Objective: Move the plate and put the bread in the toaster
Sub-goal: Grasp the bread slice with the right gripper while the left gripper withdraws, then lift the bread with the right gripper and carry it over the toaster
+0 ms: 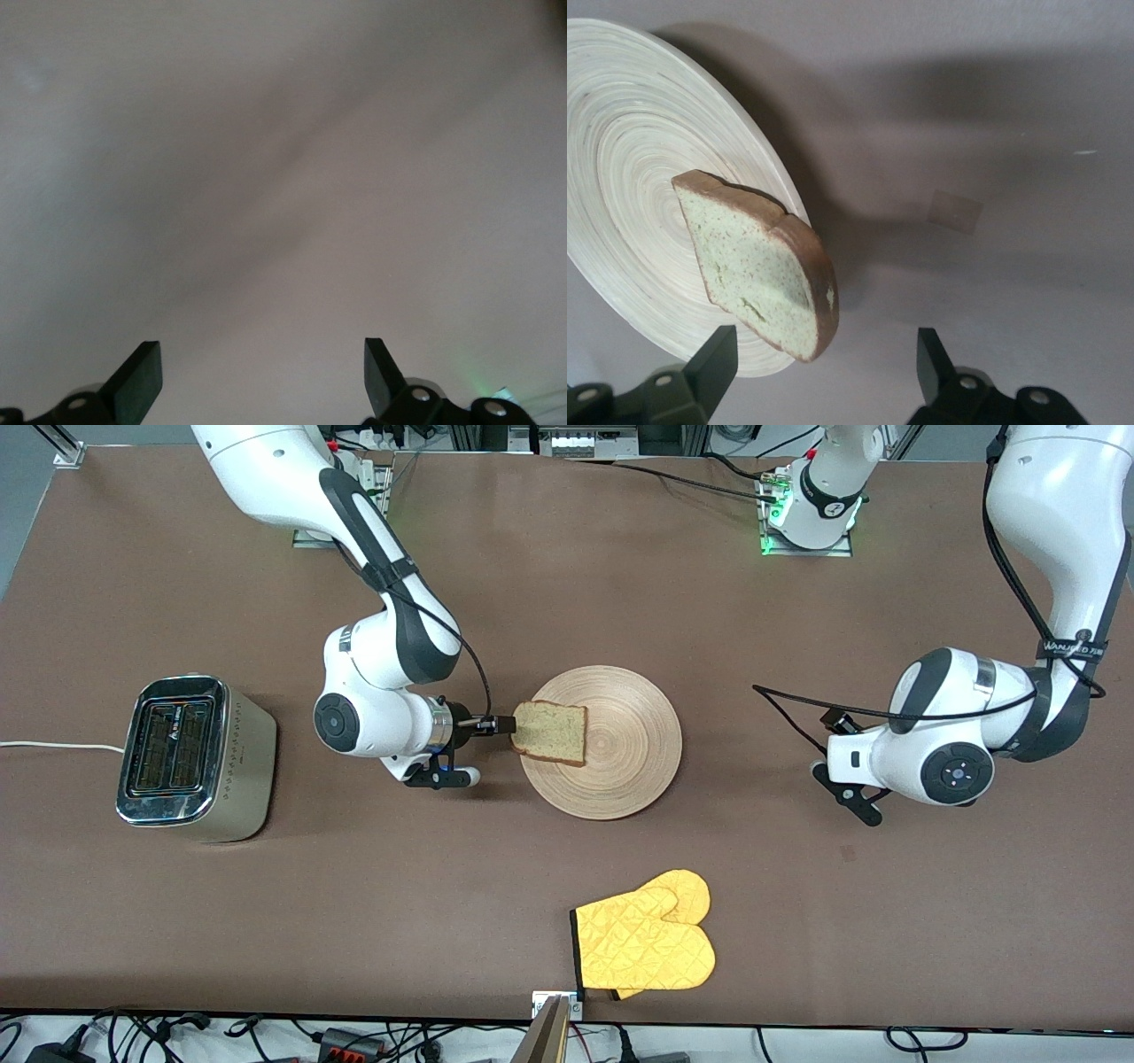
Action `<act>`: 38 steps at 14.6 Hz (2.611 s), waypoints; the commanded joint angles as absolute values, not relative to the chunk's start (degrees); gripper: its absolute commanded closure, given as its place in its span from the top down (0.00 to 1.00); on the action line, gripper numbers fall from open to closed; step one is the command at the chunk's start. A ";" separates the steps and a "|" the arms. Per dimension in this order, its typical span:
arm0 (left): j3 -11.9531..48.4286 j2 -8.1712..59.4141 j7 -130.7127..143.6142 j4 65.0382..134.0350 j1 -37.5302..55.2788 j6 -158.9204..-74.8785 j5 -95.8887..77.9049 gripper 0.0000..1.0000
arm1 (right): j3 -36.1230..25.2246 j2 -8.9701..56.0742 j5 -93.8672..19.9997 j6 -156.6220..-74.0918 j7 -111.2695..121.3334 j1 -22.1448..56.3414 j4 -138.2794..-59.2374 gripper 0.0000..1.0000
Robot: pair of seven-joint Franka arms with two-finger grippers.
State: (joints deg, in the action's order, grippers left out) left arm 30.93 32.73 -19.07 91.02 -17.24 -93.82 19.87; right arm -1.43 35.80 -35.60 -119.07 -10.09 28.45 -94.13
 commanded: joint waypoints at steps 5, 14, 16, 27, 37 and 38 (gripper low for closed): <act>34.63 29.71 -12.74 73.77 -16.70 -76.94 20.21 1.00 | -1.76 39.55 -41.66 -124.27 -11.86 31.29 -93.78 0.78; 25.72 21.30 -5.20 63.97 -12.42 -70.66 12.16 1.00 | -1.84 39.99 -42.71 -123.49 -11.43 30.76 -93.34 0.16; 12.89 15.41 -4.22 70.37 -5.83 -75.03 5.05 1.00 | -1.85 39.73 -42.71 -123.49 -11.25 30.76 -92.99 0.03; 0.18 -3.96 3.08 97.47 3.51 -92.29 2.64 1.00 | -9.65 33.75 -29.02 -100.50 -14.24 30.15 -78.42 0.00; 0.26 -2.55 2.29 95.45 3.60 -91.76 2.02 1.00 | -27.32 28.40 -11.01 -82.35 -6.26 29.62 -71.28 0.00; 0.35 -2.55 2.29 95.19 3.60 -91.58 2.02 1.00 | -28.38 27.61 -9.51 -82.09 -5.02 29.62 -71.28 0.00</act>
State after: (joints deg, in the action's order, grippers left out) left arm 0.98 -2.33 3.29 95.70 3.11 -91.30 2.93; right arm -26.76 29.83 -12.85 -83.63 -8.07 29.49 -71.56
